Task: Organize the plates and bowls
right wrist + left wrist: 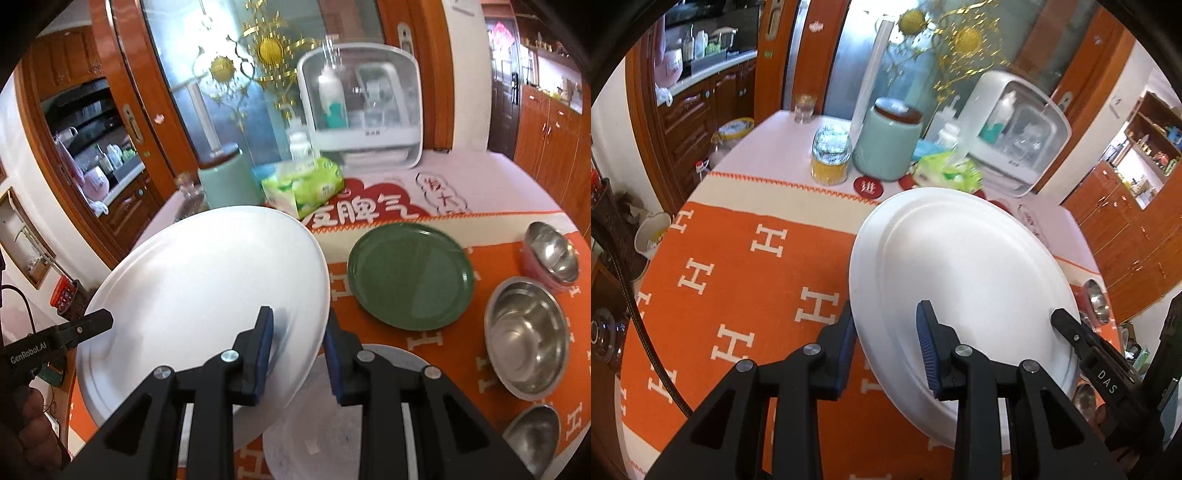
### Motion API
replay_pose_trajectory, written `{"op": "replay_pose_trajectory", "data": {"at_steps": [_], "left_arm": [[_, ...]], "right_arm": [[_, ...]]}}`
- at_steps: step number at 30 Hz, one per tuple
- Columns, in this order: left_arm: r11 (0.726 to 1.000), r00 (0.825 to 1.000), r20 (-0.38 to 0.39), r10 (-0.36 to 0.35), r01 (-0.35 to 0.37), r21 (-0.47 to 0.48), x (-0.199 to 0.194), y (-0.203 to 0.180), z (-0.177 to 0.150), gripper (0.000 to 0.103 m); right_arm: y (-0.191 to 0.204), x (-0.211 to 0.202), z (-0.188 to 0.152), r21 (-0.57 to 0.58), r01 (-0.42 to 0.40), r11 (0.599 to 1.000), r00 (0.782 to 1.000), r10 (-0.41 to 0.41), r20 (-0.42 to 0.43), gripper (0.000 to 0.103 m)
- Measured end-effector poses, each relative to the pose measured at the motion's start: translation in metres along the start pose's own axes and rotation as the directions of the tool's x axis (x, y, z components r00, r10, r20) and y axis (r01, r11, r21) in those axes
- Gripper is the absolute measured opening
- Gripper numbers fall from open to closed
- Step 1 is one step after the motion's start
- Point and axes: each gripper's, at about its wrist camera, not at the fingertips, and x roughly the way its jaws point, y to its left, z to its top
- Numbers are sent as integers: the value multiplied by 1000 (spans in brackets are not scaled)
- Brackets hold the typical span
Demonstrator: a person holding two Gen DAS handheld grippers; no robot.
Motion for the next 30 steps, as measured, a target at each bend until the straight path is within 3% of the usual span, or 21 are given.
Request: {"op": "replay_pose_trajectory", "data": {"at_steps": [15, 30], "left_arm": [[998, 996, 78, -31, 26, 66, -81, -50, -57, 30], [998, 997, 67, -27, 22, 63, -122, -112, -145, 30]], "right_arm": [[-25, -104, -41, 1, 13, 1000, 989, -13, 148, 27], [-84, -173, -97, -14, 25, 1000, 994, -23, 106, 27]]}}
